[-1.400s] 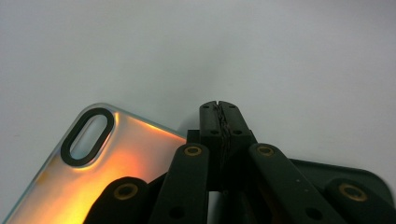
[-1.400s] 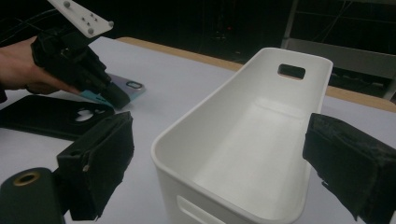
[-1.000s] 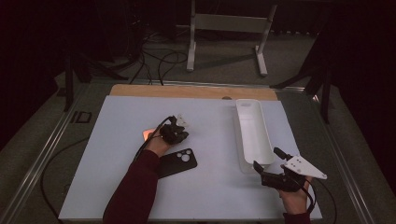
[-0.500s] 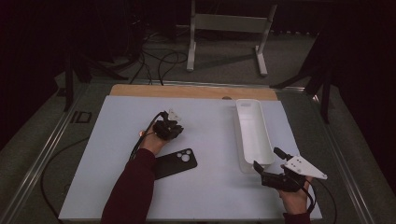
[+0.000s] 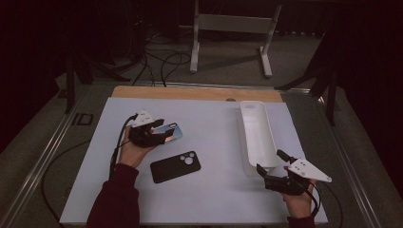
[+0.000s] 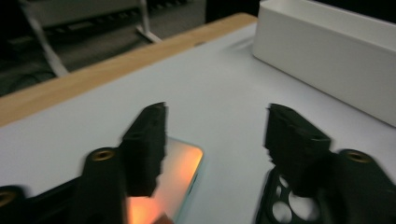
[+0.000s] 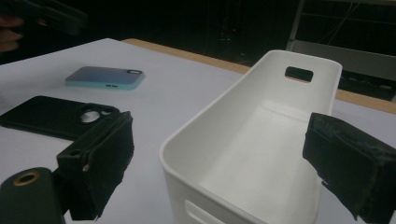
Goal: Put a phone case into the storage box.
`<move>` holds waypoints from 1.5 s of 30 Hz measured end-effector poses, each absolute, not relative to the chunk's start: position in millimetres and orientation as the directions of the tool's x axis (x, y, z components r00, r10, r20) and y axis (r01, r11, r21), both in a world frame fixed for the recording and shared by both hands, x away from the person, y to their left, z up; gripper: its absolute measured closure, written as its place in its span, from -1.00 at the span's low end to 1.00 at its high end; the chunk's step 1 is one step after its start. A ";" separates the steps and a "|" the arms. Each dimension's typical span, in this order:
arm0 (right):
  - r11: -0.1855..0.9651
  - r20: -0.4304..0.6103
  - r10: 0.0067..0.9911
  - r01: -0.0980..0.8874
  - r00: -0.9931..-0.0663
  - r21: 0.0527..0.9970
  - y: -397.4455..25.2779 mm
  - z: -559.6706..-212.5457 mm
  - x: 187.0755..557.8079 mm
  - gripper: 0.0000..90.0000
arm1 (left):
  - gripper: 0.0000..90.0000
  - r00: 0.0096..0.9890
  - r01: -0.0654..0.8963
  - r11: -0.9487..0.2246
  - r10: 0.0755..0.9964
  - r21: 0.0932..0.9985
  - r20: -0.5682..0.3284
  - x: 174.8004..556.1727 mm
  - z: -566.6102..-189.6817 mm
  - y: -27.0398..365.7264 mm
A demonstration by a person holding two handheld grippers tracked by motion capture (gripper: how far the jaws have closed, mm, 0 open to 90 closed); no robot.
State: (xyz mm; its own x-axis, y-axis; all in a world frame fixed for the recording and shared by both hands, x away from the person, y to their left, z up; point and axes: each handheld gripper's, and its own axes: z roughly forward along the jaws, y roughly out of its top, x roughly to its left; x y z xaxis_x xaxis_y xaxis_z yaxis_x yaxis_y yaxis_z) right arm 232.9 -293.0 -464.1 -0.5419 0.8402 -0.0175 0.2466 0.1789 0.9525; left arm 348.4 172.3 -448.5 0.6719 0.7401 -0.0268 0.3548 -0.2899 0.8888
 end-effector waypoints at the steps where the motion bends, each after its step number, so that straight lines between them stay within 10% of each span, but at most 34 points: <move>1: 0.177 -0.015 0.835 0.243 -0.550 0.954 -292.0 -464.1 234.0 -0.81 | -0.43 0.646 0.333 -0.272 0.763 0.903 -0.009 333.3 -445.8 183.2; 17: 0.160 0.002 0.807 0.221 -0.590 0.962 -287.9 -458.5 243.1 -0.81 | -0.82 0.591 0.338 -0.176 0.804 0.924 -0.063 249.3 -465.9 250.7; 45: 0.149 0.009 0.812 0.222 -0.584 0.964 -287.9 -466.8 247.4 -0.81 | -1.00 0.586 0.354 -0.257 0.811 0.899 0.001 265.1 -460.6 248.9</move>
State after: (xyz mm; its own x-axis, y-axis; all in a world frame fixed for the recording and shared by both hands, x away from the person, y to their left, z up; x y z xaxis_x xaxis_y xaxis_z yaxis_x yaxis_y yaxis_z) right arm 247.4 -287.9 -466.8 -0.5841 0.8117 0.0093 0.2222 0.1488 0.9636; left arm 265.1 248.9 -460.6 0.5857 0.8105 0.0009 0.3541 -0.2568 0.8993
